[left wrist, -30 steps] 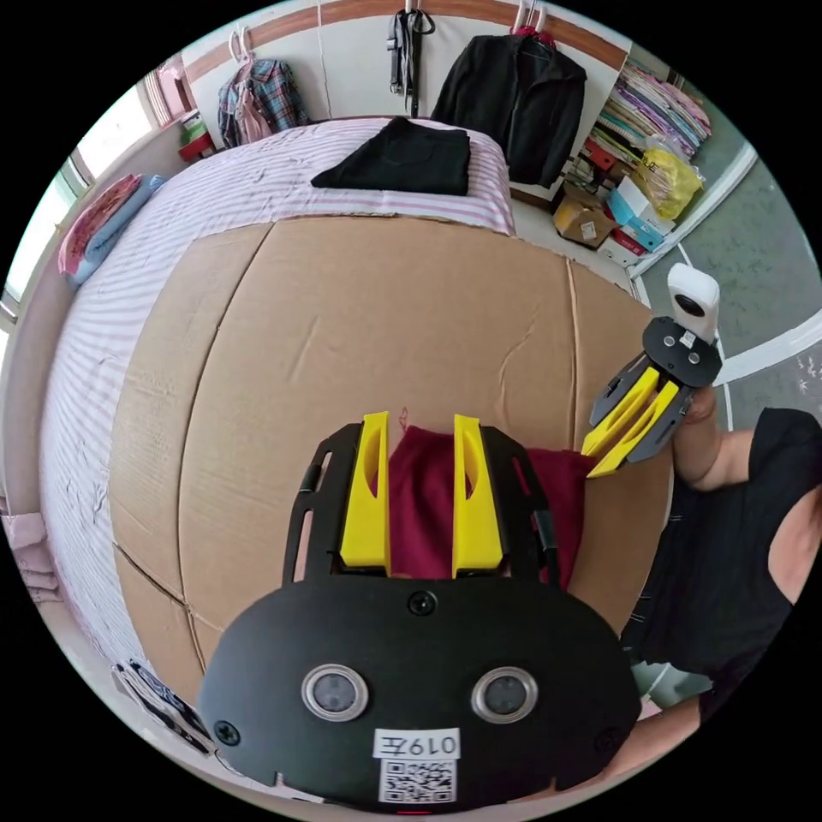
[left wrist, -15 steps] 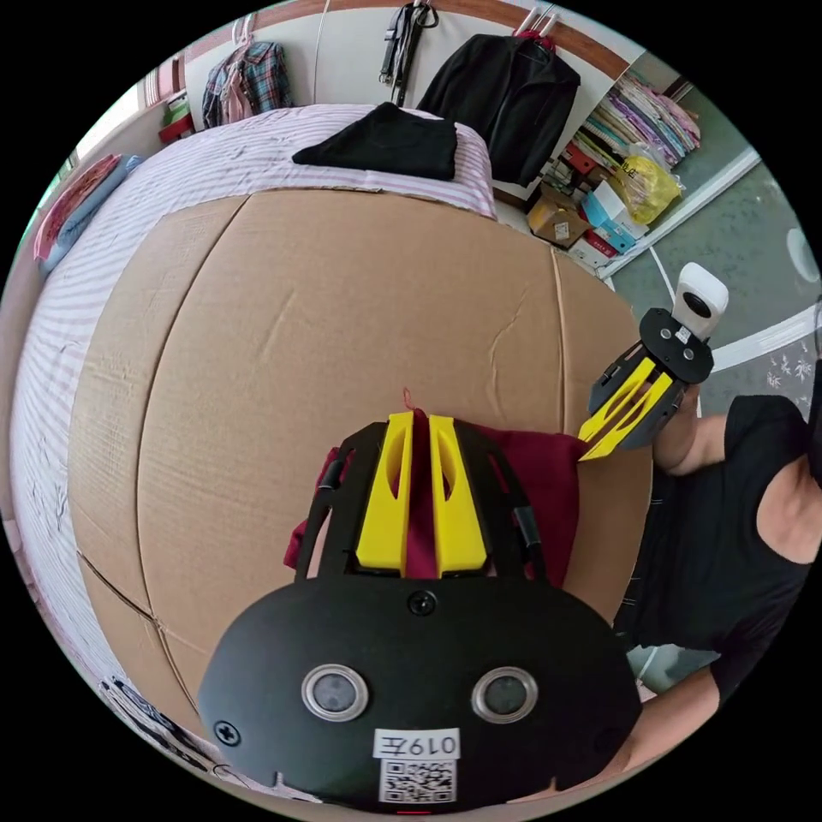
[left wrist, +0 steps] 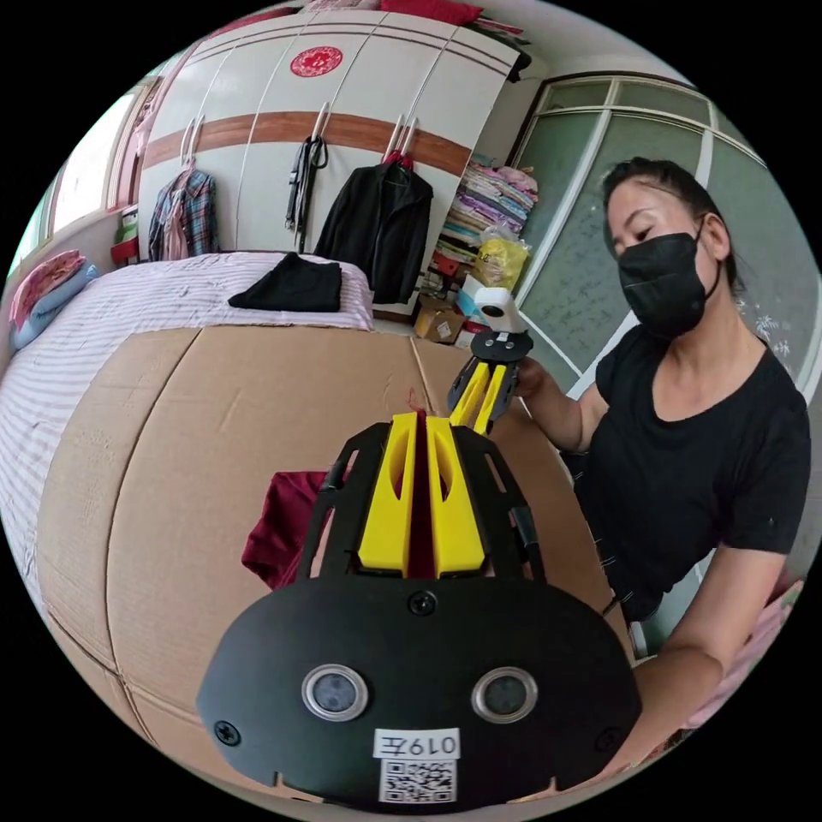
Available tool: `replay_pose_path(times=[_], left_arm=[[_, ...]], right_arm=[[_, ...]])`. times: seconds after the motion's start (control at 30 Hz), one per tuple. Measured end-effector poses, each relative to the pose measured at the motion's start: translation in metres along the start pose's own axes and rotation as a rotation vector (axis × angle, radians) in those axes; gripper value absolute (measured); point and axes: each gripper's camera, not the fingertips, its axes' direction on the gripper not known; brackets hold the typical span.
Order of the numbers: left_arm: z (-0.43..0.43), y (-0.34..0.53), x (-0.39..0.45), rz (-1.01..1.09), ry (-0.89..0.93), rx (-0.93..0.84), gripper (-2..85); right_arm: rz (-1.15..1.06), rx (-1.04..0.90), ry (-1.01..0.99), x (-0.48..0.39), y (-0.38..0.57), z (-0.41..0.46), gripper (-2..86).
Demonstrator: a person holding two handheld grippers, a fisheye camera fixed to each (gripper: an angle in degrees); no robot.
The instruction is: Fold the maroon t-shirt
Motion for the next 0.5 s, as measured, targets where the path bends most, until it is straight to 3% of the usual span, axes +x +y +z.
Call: replay_pose_path(times=[0.2, 0.5], left_arm=[[-0.028, 0.014, -0.006, 0.084, 0.104, 0.103, 1.4], [-0.028, 0.011, -0.023, 0.122, 0.108, 0.077, 1.5]], right_arm=[[-0.083, -0.027, 0.036, -0.004, -0.02, 0.007, 13.5], [-0.133, -0.017, -0.09, 0.005, -0.032, 0.016, 13.2]])
